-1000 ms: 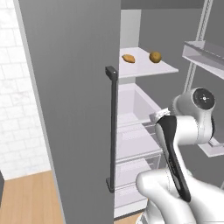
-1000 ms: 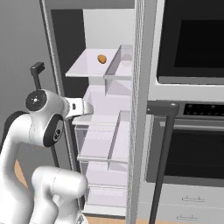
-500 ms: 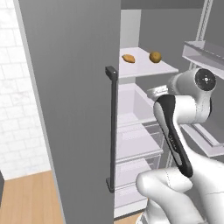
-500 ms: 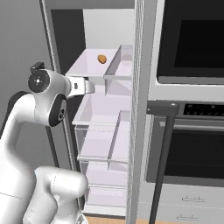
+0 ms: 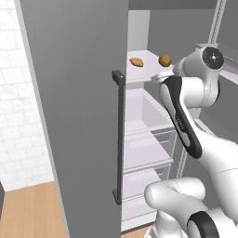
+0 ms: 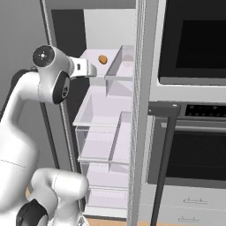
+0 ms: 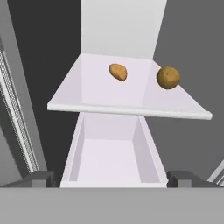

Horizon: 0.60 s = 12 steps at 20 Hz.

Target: Place one potato and one chicken drumstick in each tupperware on the nearby counter, to pack two identical lunches.

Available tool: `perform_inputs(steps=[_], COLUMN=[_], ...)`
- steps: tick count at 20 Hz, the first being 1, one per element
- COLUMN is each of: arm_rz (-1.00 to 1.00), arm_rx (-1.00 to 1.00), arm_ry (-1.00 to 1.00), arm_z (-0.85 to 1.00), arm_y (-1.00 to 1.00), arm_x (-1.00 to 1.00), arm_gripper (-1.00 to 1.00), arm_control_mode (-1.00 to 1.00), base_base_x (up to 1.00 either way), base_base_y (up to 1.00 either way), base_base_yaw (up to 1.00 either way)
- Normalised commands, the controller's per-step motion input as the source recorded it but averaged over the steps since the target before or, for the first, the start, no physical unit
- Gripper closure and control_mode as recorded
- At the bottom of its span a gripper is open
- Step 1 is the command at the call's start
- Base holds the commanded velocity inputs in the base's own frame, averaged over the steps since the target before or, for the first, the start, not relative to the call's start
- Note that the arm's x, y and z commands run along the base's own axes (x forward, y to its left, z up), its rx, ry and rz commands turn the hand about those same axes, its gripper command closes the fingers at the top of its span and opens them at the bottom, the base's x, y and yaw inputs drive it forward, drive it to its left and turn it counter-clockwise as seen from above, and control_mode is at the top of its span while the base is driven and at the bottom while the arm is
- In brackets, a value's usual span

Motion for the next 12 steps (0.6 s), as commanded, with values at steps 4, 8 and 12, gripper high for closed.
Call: perform_inputs(steps=[4,8,12], arm_rz=[0.04,0.03,0.01], arm_rx=[0.0,0.02,0.03], arm_ry=[0.04,0.05,0.06], arm_z=[0.02,0.0,0.0], arm_y=[0.02,0.0,0.0], arm_x=[0.64,0.76,0.78], arm_gripper=[-1.0,-1.0,-1.0], arm_control_mode=[-1.0,-1.0,-1.0], base_base_x=[0.0,0.0,0.0], base_base_y=[0.0,0.0,0.0], base_base_yaw=[0.0,0.0,0.0])
